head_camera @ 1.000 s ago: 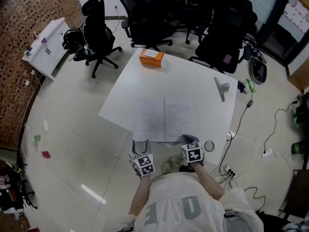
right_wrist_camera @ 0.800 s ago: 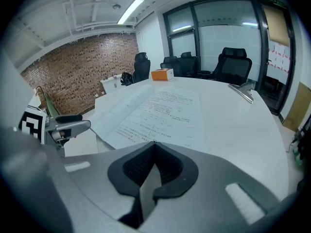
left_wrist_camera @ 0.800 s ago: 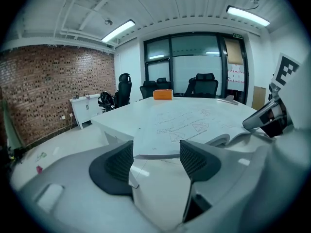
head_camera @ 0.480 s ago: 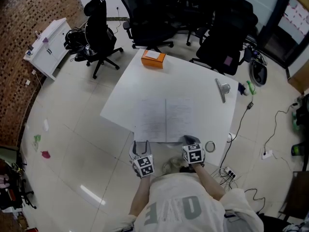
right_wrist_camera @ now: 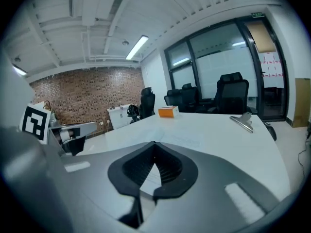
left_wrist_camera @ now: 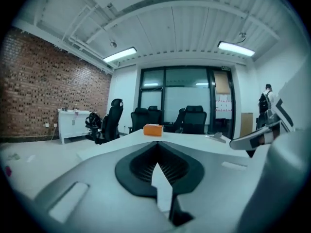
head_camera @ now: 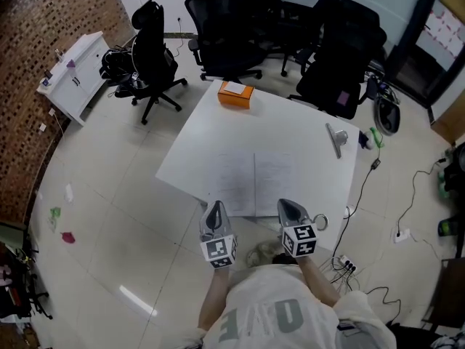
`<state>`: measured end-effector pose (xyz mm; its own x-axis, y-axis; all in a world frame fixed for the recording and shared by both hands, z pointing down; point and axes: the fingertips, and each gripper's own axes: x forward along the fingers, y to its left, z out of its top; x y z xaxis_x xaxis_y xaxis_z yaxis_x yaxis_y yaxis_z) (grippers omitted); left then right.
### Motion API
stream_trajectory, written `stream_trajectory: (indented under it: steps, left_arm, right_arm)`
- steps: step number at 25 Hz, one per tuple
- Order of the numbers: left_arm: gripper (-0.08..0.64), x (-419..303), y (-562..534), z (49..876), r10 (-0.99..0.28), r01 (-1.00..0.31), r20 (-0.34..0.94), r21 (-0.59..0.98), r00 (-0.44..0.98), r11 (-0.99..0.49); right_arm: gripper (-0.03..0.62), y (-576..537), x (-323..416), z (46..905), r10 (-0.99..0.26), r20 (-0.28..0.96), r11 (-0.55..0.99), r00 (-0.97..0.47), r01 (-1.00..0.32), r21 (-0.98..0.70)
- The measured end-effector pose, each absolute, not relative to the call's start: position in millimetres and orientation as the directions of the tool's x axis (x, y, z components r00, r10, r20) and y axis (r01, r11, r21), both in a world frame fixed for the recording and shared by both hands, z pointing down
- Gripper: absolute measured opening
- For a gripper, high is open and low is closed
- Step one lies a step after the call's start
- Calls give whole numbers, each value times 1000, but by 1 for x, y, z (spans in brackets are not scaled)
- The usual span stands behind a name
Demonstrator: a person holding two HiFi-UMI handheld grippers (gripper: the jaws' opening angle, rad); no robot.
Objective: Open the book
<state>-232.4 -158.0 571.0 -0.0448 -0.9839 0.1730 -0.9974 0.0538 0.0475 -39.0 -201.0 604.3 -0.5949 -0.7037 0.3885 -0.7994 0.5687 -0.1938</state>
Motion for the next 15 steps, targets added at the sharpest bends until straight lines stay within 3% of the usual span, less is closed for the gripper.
stream_trajectory:
  steps: [8,15]
  left_arm:
    - [16,-189,-145,512,-992,-986,22,112,124,-121]
    - [17,-200,-103,503,-996,-989,24,118,90,-87]
  right_arm:
    - [3,-155,-58,581,-707,300,593,-640,-768,-242]
    - [3,-125,-74,569,-700,259,603,-666,-745,-287]
